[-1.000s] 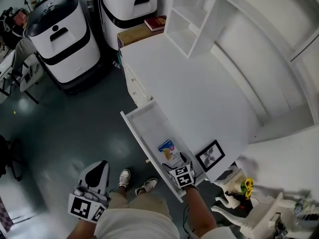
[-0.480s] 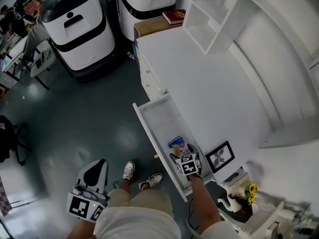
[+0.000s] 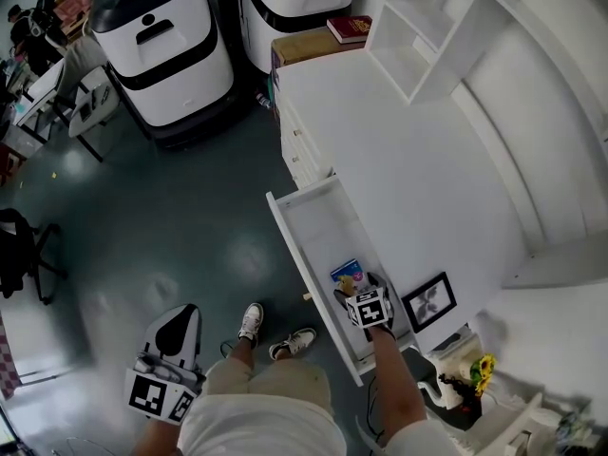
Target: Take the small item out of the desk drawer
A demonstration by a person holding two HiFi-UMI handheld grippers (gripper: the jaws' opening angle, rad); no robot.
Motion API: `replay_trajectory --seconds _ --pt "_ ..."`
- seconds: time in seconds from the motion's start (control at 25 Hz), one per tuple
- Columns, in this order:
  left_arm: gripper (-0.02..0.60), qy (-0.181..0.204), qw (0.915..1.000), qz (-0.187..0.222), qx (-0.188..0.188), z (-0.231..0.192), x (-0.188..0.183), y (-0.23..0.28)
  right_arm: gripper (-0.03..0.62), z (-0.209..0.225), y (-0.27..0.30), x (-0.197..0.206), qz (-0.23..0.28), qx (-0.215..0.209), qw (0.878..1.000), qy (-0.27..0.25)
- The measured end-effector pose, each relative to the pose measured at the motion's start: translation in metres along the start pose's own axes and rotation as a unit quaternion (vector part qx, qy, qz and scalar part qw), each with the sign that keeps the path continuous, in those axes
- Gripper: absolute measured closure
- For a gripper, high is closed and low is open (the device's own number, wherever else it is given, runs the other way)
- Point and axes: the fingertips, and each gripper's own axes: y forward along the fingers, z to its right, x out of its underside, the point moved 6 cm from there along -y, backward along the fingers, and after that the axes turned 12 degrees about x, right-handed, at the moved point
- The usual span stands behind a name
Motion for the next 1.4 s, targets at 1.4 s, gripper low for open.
replay_trajectory --seconds 1.4 --pt "0.565 -0.007 0.9999 -0.011 0.001 -0.001 0.010 0.002 0.152 -0.007 0.012 0.007 -0.023 0.022 0.999 -0.020"
